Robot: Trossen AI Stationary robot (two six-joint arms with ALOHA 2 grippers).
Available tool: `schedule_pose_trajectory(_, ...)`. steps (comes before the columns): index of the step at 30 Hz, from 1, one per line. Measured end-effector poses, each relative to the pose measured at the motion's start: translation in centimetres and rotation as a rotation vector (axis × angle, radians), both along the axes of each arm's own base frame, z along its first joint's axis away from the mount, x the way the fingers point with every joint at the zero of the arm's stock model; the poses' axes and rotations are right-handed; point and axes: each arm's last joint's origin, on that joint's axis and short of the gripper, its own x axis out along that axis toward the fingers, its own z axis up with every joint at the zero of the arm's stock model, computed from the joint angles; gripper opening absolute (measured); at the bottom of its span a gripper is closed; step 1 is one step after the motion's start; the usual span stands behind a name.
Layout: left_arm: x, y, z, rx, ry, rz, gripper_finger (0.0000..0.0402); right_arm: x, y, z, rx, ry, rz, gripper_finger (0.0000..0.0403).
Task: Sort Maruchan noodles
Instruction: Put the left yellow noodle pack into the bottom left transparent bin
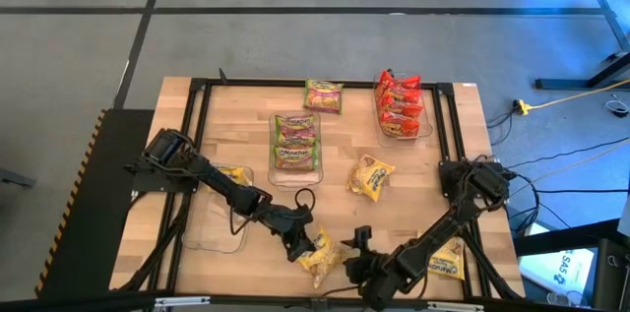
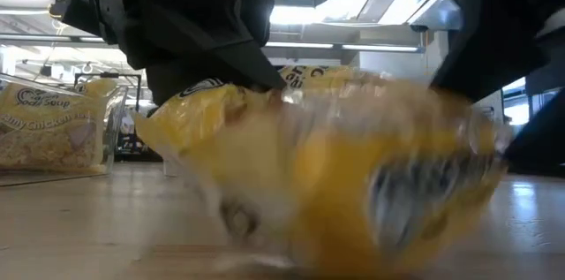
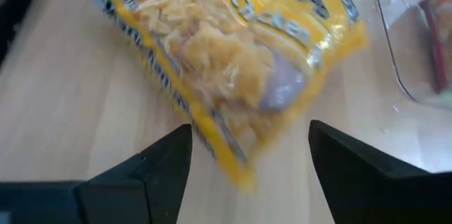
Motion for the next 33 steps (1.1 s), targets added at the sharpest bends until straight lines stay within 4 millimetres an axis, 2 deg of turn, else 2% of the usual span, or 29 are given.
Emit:
schedule_pose_trajectory(5, -0.1, 0.0, 0.9, 0.025, -0.037, -0.031, 0.0004, -1.5, 0.8, 0.8, -0.037, 0.062, -0.035, 0.0253)
schedule_pose_trajectory(10, -0.8, 0.1, 3.7, 0.083, -0.111, -0.060, 0.0003, -3.1, 1.2, 0.6, -0.078, 0.054, -0.073, 0.0253)
schedule_pose_trajectory(13, -1.7, 0.2, 5.7, 0.135, -0.143, -0.067, 0.0003, -3.4, 1.1, 0.5, -0.076, 0.044, -0.103, 0.0253)
schedule_pose_trajectory(22, -7.1, 1.7, 11.5, 0.325, -0.096, -0.037, 0.0002, -3.2, 1.1, 0.6, -0.073, 0.031, -0.107, 0.0253)
schedule_pose_trajectory(29, -12.0, 4.0, 14.4, 0.455, -0.026, -0.032, 0.0002, -3.2, 1.1, 0.6, -0.081, 0.012, -0.113, 0.0253)
schedule_pose_trajectory(33, -13.9, 5.2, 16.7, 0.503, 0.069, -0.004, 0.0002, -3.1, 1.1, 0.7, -0.090, -0.014, -0.121, 0.0253)
